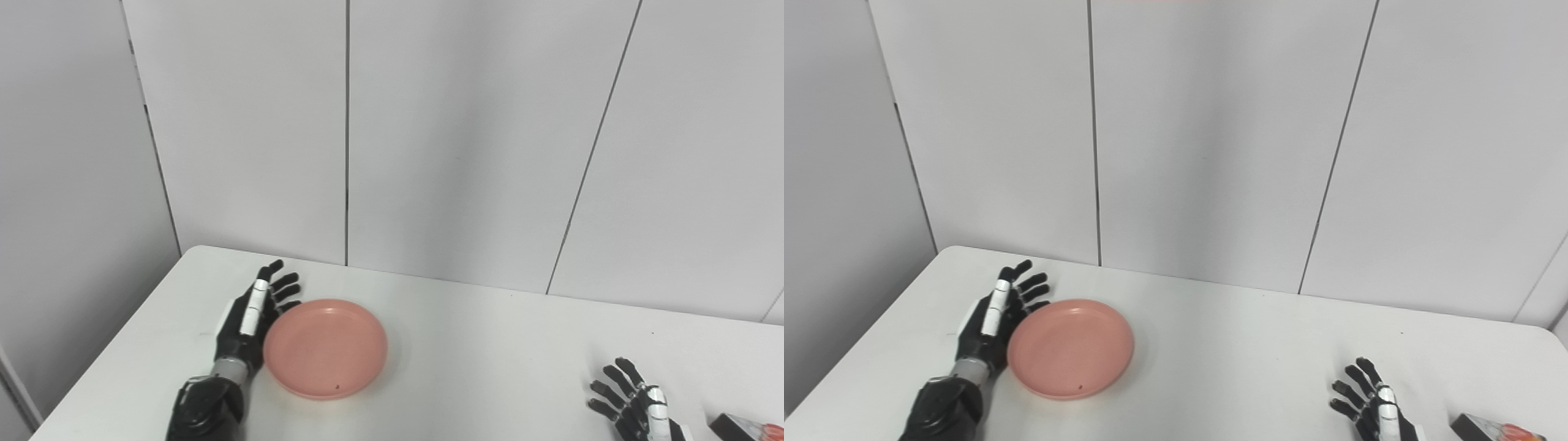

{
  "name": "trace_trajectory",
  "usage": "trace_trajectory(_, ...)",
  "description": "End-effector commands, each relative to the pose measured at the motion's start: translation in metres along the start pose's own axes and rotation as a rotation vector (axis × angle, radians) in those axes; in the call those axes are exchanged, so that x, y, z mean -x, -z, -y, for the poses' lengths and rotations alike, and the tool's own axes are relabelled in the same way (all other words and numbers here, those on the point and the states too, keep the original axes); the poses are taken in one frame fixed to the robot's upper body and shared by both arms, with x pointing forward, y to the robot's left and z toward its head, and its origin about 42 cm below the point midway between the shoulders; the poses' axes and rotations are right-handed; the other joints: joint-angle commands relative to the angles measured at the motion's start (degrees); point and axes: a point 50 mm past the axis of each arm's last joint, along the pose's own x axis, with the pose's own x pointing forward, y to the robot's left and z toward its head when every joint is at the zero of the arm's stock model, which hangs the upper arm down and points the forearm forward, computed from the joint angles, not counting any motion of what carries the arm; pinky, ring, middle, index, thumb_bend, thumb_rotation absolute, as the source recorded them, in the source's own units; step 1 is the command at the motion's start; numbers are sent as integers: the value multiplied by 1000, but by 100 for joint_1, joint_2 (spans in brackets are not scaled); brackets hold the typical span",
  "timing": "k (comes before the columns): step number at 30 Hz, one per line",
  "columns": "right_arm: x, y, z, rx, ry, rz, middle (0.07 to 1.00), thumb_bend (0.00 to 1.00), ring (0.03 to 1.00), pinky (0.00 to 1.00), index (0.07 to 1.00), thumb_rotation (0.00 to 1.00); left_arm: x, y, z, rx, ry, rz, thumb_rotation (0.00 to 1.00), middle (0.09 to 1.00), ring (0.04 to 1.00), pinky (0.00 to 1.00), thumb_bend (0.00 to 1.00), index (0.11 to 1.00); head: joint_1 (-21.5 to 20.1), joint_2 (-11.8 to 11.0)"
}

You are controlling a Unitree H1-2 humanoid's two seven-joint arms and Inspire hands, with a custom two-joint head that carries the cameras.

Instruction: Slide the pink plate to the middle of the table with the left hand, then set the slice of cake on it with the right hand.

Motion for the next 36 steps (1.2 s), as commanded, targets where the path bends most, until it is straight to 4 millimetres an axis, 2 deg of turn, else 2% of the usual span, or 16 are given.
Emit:
trace_trajectory(1,16,20,1,-4,-1,-49,874,730,800,755,897,1000,-3,2,14,-3,43,-19,857,803,804,720,812,857,0,3)
trace_trajectory(6,18,18,-2,-13,2,-49,871,732,793,747,888,1000,1,22,40,11,99,-64,829,803,804,733,825,851,-81,73)
trace_trajectory(12,19,17,-6,-5,-4,-49,866,756,783,731,874,1000,6,35,64,26,142,-95,827,806,816,745,850,863,-235,156)
trace_trajectory(18,20,14,-8,-15,-13,-52,869,761,782,733,868,1000,10,39,86,54,150,-116,817,818,827,761,827,874,-461,268)
trace_trajectory(24,22,10,-13,-4,-2,-60,865,761,767,712,852,1000,13,46,119,115,124,-145,795,814,829,814,816,860,-667,369)
trace_trajectory(30,26,5,-17,-9,8,-68,859,773,749,699,836,1000,16,56,150,135,140,-161,806,817,842,805,770,832,-906,505)
trace_trajectory(36,32,2,-21,-21,24,-77,857,770,746,701,828,999,16,57,163,130,147,-162,783,836,876,861,749,841,-1292,651)
